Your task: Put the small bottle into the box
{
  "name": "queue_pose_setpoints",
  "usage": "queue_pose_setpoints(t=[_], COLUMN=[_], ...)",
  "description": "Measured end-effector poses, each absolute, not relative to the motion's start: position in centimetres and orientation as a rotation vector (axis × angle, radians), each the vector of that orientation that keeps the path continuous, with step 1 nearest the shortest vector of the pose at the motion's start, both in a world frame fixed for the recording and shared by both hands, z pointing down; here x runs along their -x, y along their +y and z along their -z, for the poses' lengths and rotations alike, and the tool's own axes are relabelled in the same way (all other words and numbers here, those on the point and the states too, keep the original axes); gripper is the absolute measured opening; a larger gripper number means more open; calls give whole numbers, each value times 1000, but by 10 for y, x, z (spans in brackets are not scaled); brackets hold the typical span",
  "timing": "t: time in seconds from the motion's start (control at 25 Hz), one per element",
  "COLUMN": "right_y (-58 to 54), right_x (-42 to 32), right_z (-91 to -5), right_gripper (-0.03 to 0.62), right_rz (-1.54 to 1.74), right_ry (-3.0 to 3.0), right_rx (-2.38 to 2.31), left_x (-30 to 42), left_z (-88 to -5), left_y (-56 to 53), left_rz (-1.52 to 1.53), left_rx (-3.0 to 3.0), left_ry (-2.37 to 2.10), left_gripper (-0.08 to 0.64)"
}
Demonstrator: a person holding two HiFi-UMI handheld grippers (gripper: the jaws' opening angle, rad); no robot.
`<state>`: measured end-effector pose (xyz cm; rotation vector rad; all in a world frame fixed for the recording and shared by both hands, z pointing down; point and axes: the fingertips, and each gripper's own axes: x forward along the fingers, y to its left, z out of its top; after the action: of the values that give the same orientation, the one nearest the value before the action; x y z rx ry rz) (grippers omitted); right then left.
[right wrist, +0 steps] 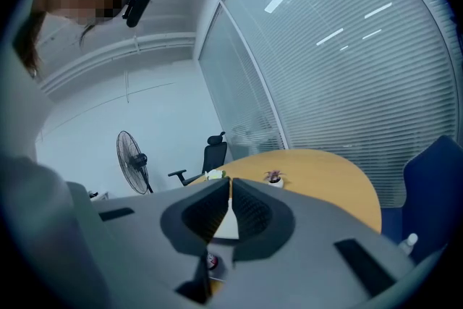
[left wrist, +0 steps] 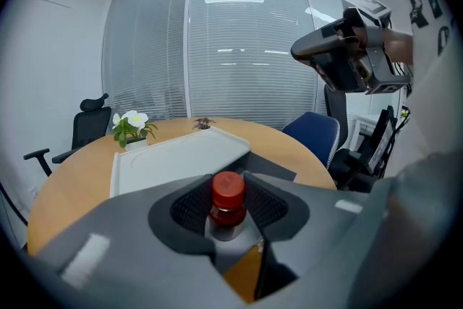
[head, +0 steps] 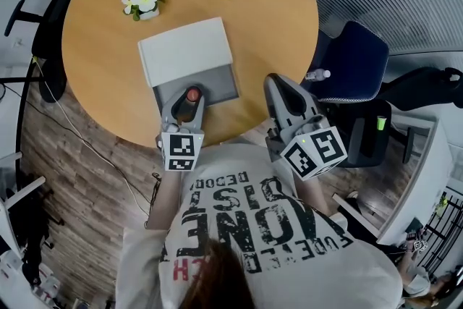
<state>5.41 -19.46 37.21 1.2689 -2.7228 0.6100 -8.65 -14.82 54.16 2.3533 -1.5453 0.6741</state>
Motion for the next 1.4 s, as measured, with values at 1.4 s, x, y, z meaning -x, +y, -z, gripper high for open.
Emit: queue_pose_setpoints(t=[1.4], right_y=[-185], right_x=[-57], right_z=[-368], right_gripper=[18], right_rz=[-596], right_ry=[-2735], right_rx=[-1270], left_x=[87], left_z=[-534], left_y=[-146], left_rz=[-629], left_rx=[-2308], left_ry=[-1495], left_gripper=[209])
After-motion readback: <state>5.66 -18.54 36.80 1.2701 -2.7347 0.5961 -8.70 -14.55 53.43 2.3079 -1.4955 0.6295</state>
